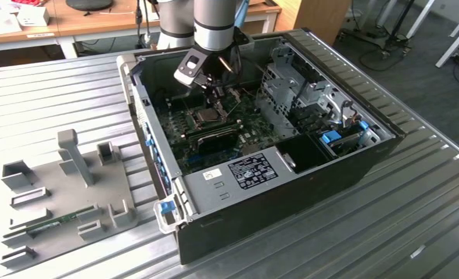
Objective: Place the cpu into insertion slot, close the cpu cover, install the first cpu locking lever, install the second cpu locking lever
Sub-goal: 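Close the cpu cover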
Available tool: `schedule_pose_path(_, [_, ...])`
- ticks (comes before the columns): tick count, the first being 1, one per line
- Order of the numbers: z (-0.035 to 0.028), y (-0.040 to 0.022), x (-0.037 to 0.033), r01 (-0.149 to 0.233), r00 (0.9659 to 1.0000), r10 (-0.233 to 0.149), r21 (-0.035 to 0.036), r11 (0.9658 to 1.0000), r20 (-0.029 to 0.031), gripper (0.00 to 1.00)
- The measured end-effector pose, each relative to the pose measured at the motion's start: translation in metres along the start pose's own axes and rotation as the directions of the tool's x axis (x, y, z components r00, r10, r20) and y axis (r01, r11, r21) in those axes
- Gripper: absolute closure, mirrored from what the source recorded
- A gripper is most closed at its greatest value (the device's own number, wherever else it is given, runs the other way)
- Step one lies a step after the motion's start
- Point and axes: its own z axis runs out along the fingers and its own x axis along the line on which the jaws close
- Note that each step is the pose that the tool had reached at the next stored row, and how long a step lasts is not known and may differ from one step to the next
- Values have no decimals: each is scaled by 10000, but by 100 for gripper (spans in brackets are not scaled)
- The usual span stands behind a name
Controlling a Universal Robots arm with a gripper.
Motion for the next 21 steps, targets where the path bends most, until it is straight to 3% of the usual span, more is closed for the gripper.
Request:
schedule_pose_path(6, [-23, 1, 1, 0, 10000, 0, 1, 10000, 1, 90])
schedule_pose_path(21, [-262, 9, 11, 0, 10000, 0, 1, 10000, 1, 90])
